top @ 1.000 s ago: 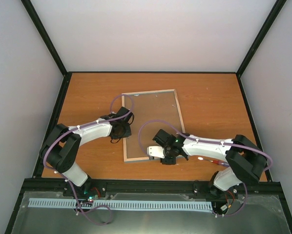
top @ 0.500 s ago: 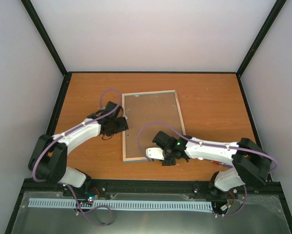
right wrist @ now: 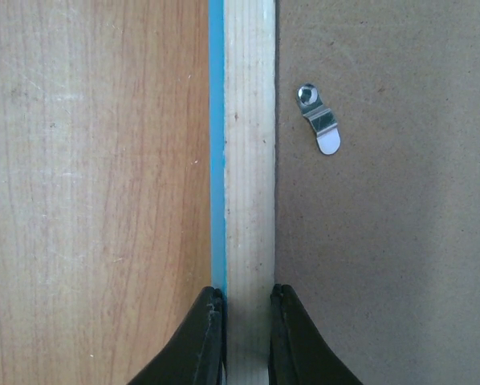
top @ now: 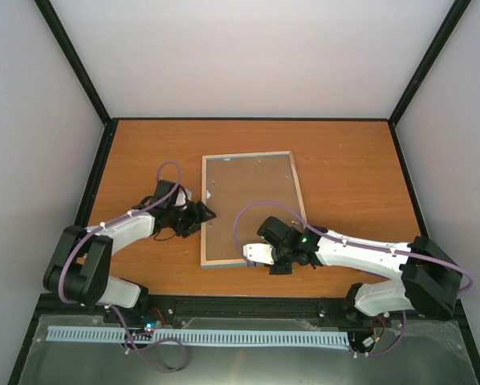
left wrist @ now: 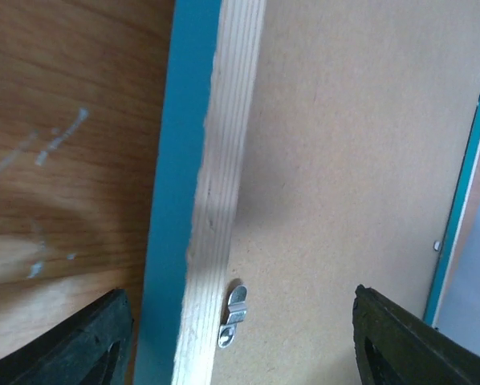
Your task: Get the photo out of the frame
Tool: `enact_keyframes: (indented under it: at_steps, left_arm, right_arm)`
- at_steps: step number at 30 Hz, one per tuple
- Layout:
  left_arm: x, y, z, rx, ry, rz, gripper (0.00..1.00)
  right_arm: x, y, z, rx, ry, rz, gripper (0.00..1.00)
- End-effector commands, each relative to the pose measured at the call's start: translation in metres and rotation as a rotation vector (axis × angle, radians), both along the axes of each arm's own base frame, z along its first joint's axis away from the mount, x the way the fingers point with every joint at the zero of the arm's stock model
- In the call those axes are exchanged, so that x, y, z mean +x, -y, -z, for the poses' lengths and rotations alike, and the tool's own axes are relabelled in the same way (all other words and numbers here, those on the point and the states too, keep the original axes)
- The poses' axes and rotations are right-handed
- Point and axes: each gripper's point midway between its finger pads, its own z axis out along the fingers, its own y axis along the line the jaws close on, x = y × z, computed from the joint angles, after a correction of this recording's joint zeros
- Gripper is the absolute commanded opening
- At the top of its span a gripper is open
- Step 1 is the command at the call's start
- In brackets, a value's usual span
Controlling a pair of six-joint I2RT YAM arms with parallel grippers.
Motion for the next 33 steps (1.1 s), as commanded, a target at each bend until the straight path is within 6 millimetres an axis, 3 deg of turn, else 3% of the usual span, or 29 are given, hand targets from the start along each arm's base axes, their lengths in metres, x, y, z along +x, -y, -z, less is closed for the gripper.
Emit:
enact_keyframes:
  at_steps: [1,11,14,21,28,33]
  left_arm:
    - [0.009,0.022,-0.009,-0.164,0.014,0.027,0.73]
    - [0.014,0.035,-0.019,-0.269,0.051,0.055,0.54]
    - [0.013,0.04,-0.02,-0.306,0.046,0.072,0.53]
    - [0.003,0.043,-0.005,-0.322,-0.006,0.104,0.65]
    - [-0.025,0.023,0.03,-0.198,-0.107,0.068,0.7]
    - [-0.035,0.035,0.019,-0.328,-0.047,0.121,0.66]
  right_arm:
    - [0.01,-0.021,-0.027,0.123,0.065,0.008,0.03]
    - [0.005,-0.021,-0.024,0.133,0.039,0.002,0.03]
    - [0.005,-0.023,-0.027,0.146,0.038,-0.004,0.03]
    - [0.01,-0.026,-0.03,0.16,0.063,0.011,0.03]
    - [0.014,-0.027,-0.037,0.179,0.085,0.027,0.03]
    - [0.011,-0.026,-0.035,0.178,0.071,0.016,0.03]
